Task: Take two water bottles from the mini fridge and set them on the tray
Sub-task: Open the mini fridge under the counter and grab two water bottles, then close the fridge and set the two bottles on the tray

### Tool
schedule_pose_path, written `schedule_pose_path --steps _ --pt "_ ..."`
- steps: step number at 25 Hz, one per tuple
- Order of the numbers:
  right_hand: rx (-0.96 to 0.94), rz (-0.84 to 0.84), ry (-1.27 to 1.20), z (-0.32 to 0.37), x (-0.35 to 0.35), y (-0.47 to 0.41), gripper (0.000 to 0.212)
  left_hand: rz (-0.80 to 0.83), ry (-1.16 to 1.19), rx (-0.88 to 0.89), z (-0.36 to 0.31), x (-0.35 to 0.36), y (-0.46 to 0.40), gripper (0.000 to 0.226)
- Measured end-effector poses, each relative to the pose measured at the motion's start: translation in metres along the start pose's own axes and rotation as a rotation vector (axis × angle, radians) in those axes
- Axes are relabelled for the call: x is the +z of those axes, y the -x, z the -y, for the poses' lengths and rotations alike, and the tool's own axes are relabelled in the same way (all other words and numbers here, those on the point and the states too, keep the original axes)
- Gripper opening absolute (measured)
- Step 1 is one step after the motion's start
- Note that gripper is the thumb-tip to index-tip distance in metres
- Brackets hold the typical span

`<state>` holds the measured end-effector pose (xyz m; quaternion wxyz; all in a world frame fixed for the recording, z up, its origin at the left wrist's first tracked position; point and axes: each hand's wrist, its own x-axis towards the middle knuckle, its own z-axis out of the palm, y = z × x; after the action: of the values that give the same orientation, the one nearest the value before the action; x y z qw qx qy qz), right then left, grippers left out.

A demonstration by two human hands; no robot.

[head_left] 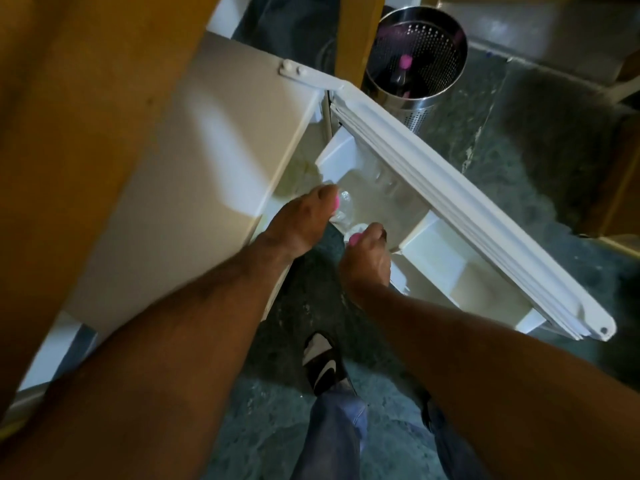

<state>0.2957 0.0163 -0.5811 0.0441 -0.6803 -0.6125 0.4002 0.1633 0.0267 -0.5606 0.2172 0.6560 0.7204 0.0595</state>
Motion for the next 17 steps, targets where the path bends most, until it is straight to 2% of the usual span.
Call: schedule_pose_path --steps 3,7,10,14,17 --pt "-0.079 0.063 0.019 0.007 -0.030 0.018 0.012 -0.004 0.020 -0.093 -0.014 -0.026 0.026 0.004" --pt "-0.130 0.123 -0.035 0.014 -0.078 0.032 0.012 -0.104 -0.163 -0.083 -0.037 -0.055 0.067 0.016" --pt "-0.237 0.150 0.016 0.024 -0.122 0.048 0.018 -0.142 -0.119 -0.139 -0.059 -0.080 0.092 0.021" --pt "-0.477 0.104 0.094 0.053 -0.209 0.070 0.021 -0.130 -0.182 -0.220 -0.109 -0.134 0.121 0.016" --pt "-0.533 0.171 0.118 0.080 -0.289 0.071 0.031 -0.135 -0.137 -0.264 -0.147 -0.181 0.131 0.014"
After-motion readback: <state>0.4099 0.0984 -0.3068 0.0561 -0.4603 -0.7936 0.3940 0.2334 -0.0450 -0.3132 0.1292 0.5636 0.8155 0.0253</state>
